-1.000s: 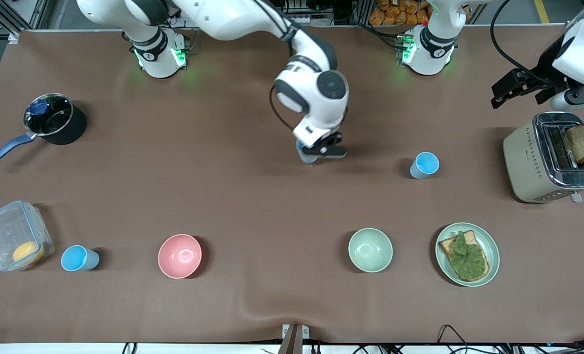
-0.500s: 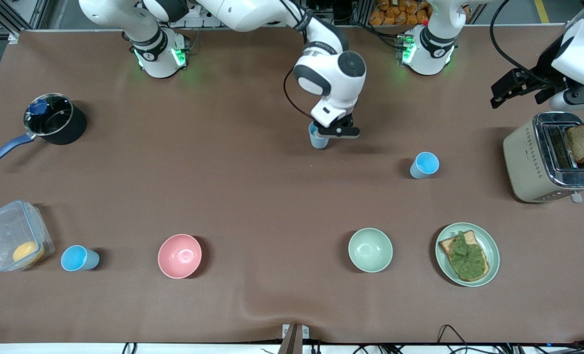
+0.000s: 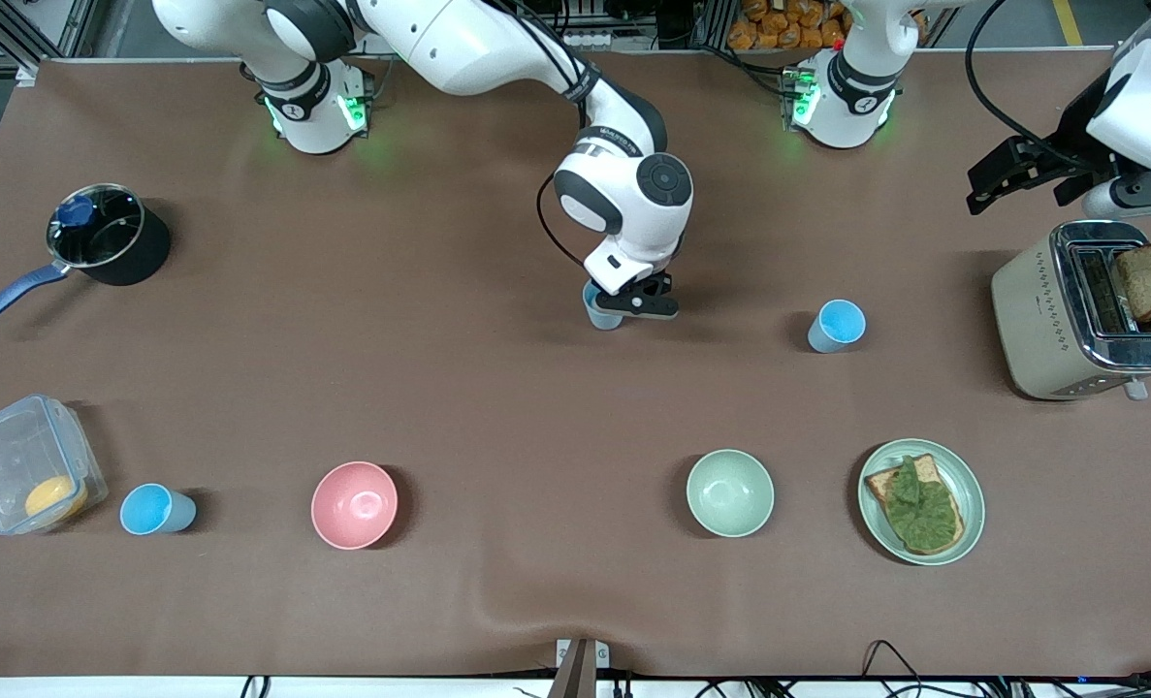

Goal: Stack blue cups with both arms
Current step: 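Lower the blue cup onto the table middle and open the right gripper, then withdraw the right gripper while the left gripper reaches toward the other cup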

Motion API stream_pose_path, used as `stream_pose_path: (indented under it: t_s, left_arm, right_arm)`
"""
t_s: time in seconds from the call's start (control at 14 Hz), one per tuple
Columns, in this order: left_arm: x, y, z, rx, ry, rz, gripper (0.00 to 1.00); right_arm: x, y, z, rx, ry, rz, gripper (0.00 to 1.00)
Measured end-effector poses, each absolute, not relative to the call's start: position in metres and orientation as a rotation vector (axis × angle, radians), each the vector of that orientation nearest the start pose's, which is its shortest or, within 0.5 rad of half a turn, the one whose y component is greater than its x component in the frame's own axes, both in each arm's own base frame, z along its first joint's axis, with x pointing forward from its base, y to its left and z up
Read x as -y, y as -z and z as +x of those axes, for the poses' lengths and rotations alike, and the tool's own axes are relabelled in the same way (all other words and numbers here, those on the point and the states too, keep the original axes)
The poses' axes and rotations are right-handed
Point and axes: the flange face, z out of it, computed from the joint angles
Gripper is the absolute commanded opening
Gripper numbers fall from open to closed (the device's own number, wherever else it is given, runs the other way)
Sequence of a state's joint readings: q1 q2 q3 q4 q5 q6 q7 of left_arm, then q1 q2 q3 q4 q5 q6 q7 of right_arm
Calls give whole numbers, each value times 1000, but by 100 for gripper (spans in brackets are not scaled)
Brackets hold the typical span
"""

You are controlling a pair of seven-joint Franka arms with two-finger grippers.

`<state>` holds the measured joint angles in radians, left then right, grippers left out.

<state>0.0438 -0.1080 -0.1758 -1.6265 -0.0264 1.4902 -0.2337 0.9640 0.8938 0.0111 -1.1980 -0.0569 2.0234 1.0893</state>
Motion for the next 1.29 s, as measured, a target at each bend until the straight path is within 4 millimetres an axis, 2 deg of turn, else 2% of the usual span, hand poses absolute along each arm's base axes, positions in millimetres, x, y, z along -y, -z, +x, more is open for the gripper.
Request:
stream_pose_path:
  t_s: [0.14,0.21,0.29,0.43,0.5,0.57,0.71,0.79,0.93,1.14,1.29]
  left_arm:
    - [77,-648,507,156,-48,-3139,100]
    - [77,-648,507,156,-48,-3139,100]
    - [77,-648,507,156,-48,-3139,100]
    - [77,-648,507,155,-49,-3139,100]
    - [77,-648,507,155,-48,-3139,100]
    - [78,-648,507,154,-48,-3139,100]
    - [78,-648,507,151,-48,-3139,100]
    - [80,-648,507,148,-49,-3139,100]
    - [83,-648,506,138,-49,-3139,100]
    - [84,-641,510,133,-67,-3139,100]
    - [84,-627,523,133,-94,-3142,100]
  right_arm:
    - [-619,-243,427,-153,-20,-3243,100]
    - [-616,-255,429,-168,-27,-3254,100]
    - [-612,-276,437,-194,-18,-3250,100]
    - [-589,-341,461,-270,12,-3221,100]
    - [-569,-378,476,-318,30,-3202,100]
    - [-543,-409,490,-356,47,-3183,100]
    - [-484,-444,515,-367,84,-3151,100]
    - [-448,-450,527,-357,121,-3125,100]
    - [-362,-454,543,-392,196,-3075,100]
    - [-237,-472,544,-377,172,-3111,100]
    - [-172,-499,545,-312,122,-3133,100]
